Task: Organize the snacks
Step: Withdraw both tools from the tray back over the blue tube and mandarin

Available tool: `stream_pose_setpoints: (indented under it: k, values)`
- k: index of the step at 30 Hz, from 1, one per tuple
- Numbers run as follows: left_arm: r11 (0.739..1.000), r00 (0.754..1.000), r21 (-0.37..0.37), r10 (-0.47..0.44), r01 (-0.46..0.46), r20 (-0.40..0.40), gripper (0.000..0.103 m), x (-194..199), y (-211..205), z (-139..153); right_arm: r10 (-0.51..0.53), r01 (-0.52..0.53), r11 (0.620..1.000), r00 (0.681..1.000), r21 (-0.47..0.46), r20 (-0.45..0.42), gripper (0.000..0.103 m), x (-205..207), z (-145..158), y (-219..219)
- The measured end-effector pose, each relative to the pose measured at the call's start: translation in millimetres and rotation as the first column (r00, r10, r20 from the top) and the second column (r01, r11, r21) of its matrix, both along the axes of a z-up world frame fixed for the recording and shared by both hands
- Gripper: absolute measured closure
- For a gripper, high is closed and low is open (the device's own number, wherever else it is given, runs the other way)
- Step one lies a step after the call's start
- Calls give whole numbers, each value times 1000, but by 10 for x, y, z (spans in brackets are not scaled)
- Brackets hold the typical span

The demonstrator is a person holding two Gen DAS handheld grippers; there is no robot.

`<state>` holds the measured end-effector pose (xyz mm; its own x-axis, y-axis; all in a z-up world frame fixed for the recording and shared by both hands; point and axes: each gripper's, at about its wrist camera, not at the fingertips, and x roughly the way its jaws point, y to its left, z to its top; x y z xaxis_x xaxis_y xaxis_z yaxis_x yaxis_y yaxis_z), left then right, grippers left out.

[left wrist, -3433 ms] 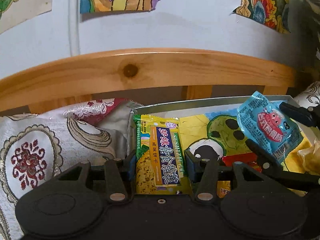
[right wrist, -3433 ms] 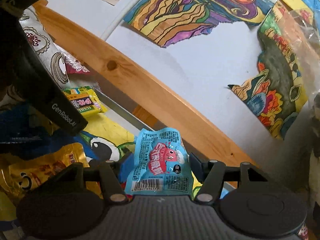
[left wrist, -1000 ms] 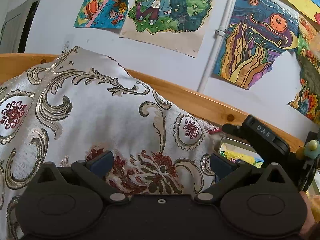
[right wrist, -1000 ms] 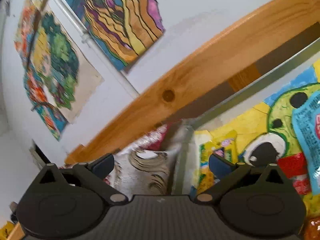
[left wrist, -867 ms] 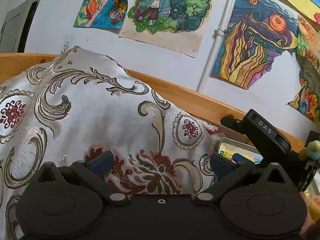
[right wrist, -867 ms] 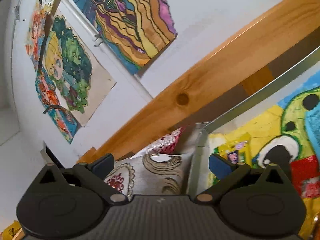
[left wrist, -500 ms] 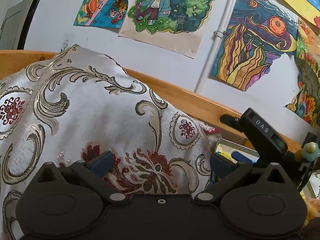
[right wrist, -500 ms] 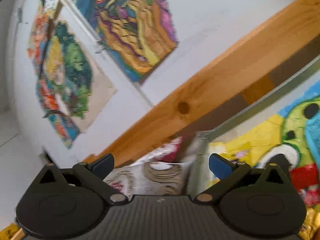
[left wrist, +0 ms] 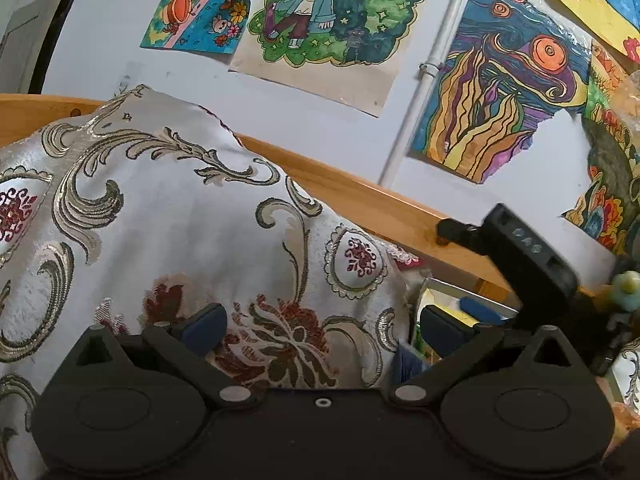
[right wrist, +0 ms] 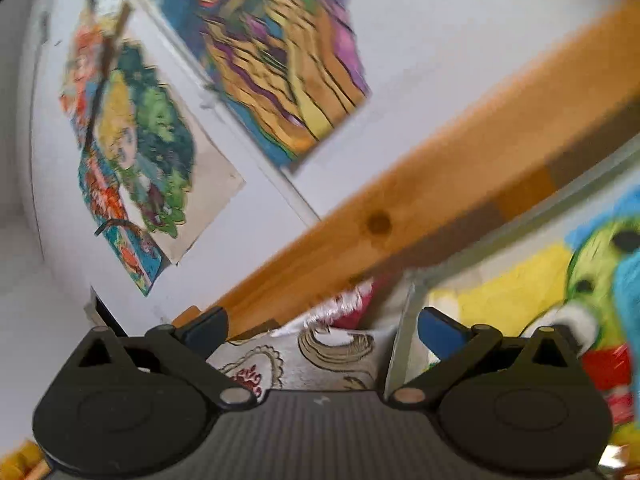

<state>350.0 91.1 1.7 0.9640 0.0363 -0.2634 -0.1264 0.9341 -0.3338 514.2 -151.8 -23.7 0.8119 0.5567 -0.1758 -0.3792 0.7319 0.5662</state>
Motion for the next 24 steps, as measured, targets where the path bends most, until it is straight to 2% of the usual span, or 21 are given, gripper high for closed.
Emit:
stream_pose_setpoints:
  k: [5,12,19,24]
  values:
    - [1000,1000,-12,-15,15,-13,1,-74,-2,59,16,-16,1000,1000,3,22,0,-386,169,-131]
    - [999,999,-10,-32,31,-42,1,-330,-15,118,43,-43,997,999,-61,9,0,-842,76,-150]
    - [999,996,-17,-50,49,-68,1,-661,-46,135,56,-55,984,998,-171,4,0,-1202,313,-213]
    - [998,993,-2,-62,62,-101,1,-958,-71,115,81,-81,957,997,-278,-12,0,-1559,470,-308]
